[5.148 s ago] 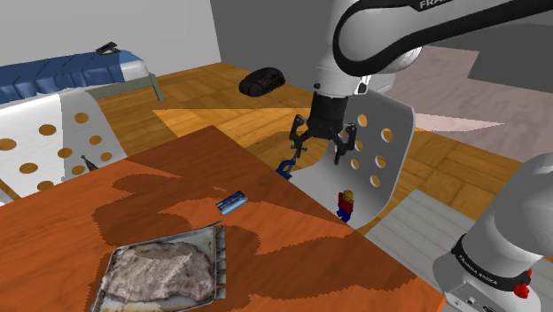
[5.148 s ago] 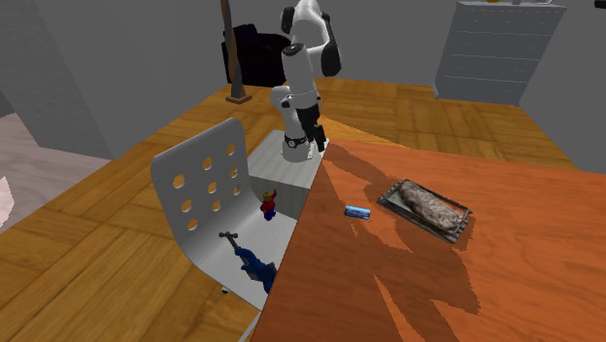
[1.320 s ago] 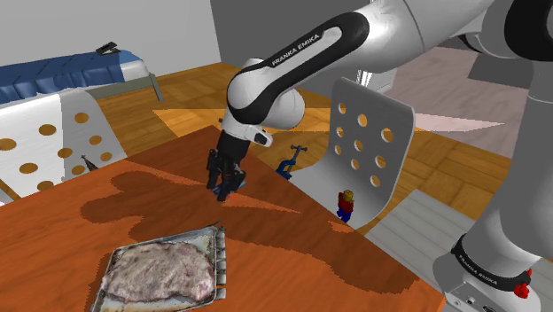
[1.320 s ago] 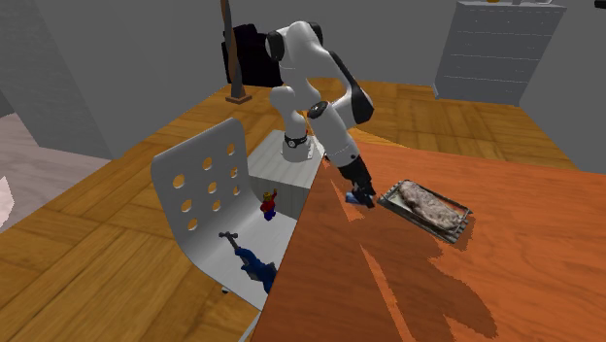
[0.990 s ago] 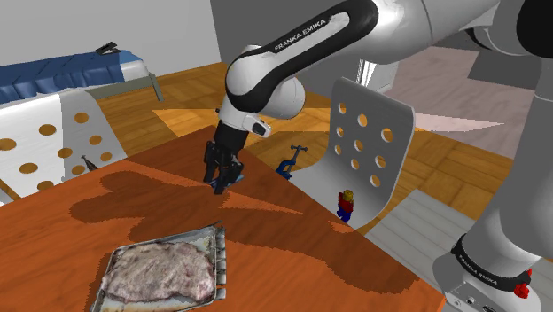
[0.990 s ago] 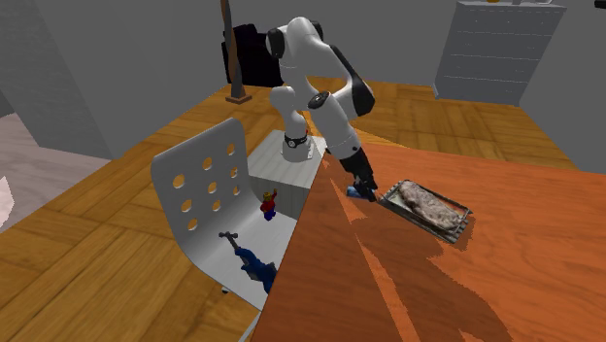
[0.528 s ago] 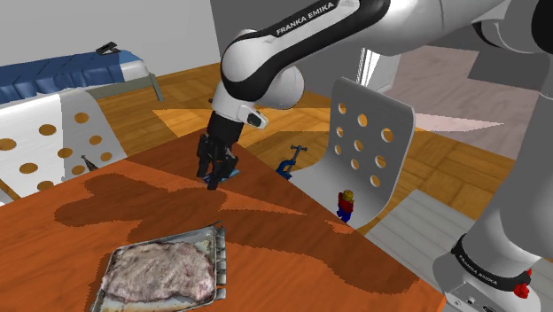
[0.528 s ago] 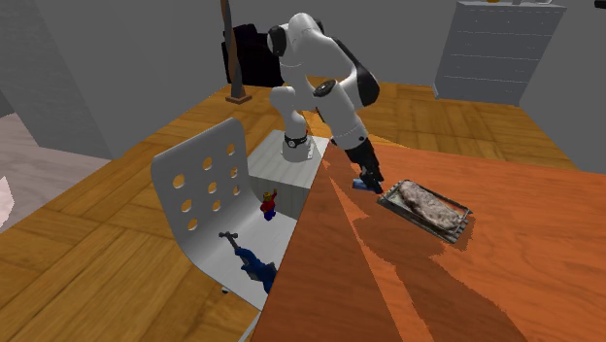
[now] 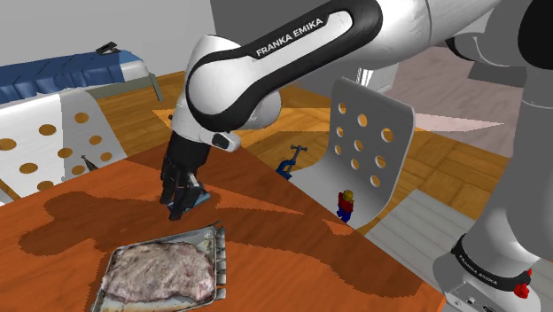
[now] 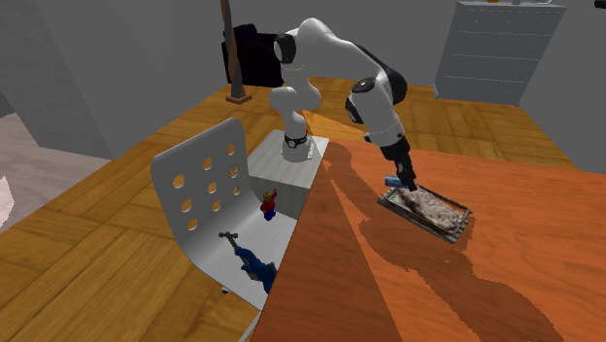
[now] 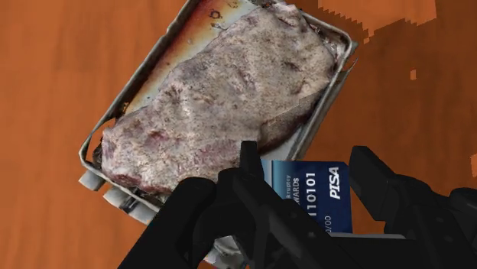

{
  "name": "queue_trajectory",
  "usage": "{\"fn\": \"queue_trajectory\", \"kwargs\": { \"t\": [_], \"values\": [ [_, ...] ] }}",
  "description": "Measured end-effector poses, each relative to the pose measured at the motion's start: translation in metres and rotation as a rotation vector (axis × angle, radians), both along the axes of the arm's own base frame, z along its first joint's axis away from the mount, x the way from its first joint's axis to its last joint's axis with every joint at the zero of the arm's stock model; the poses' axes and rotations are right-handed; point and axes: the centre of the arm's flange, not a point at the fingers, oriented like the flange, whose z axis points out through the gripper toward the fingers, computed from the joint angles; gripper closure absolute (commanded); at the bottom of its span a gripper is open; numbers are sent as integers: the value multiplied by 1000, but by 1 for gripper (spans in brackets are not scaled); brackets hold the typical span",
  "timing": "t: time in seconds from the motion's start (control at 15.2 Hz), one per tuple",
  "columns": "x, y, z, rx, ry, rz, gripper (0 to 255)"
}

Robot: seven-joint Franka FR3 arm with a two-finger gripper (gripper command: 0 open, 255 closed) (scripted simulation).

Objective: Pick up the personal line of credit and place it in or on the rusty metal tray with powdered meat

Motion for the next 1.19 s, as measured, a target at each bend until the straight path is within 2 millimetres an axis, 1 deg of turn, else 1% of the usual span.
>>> {"fn": "queue_trajectory", "kwargs": {
  "t": [0.07,0.2,0.33,0.46,0.53,0.66,0.79,1.19],
  "values": [
    [-4,12,1,0,0,-1,255],
    [-18,38,5,0,0,0,255],
    [-26,58,3,0,0,0,255],
    [-34,84,8,0,0,-1,255],
    [-37,92,7,0,0,-1,255],
    [-43,100,2,0,0,-1,255],
    [-43,103,-9,0,0,-2,255],
    [-44,103,-40,-1,1,-2,255]
  ]
}}
